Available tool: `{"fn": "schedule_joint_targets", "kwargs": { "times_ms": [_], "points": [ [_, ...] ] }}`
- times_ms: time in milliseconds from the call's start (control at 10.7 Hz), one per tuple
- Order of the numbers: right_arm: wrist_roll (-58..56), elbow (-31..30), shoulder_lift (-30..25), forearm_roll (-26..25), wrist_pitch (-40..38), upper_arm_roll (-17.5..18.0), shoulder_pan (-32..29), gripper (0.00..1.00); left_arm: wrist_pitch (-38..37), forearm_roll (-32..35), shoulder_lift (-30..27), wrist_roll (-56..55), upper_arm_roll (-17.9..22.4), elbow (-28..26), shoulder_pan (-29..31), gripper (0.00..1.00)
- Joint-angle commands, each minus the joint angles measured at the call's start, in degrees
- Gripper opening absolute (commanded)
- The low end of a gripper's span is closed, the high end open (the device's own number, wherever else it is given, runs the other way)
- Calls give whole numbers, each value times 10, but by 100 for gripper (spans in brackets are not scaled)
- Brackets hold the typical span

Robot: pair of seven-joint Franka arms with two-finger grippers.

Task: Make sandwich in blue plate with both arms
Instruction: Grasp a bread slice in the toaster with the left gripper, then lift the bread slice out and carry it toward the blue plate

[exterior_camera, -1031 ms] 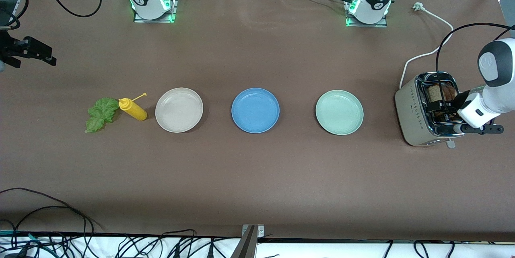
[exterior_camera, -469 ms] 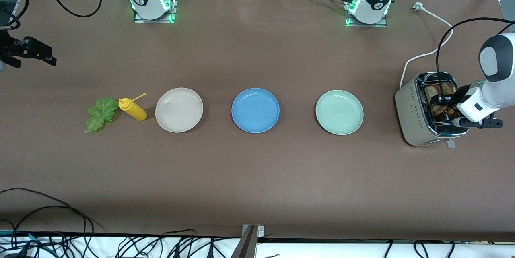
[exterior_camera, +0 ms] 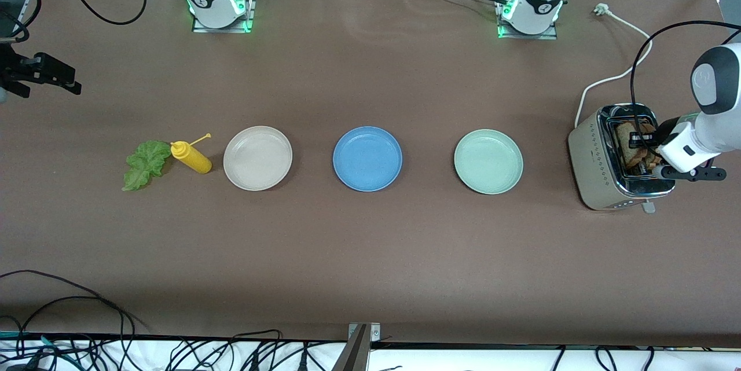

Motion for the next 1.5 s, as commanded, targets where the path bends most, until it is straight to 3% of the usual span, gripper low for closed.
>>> {"fn": "schedule_joint_targets", "kwargs": {
  "times_ms": [0,281,562,1406],
  "points": [
    [-5,5,-2,10,-6,1,-1,100,-21,17,-38,-9,0,13,-6,0],
    [-5,5,-2,9,-6,1,-1,100,-83,16,-53,3,-1,87,-7,0],
    [-5,5,-2,9,-7,1,-1,100,-118,14,-91,3,-31,97,-7,0],
    [-5,5,-2,9,-6,1,-1,100,-130,-17,-96,-62,-232,103,-12,0]
  ]
}}
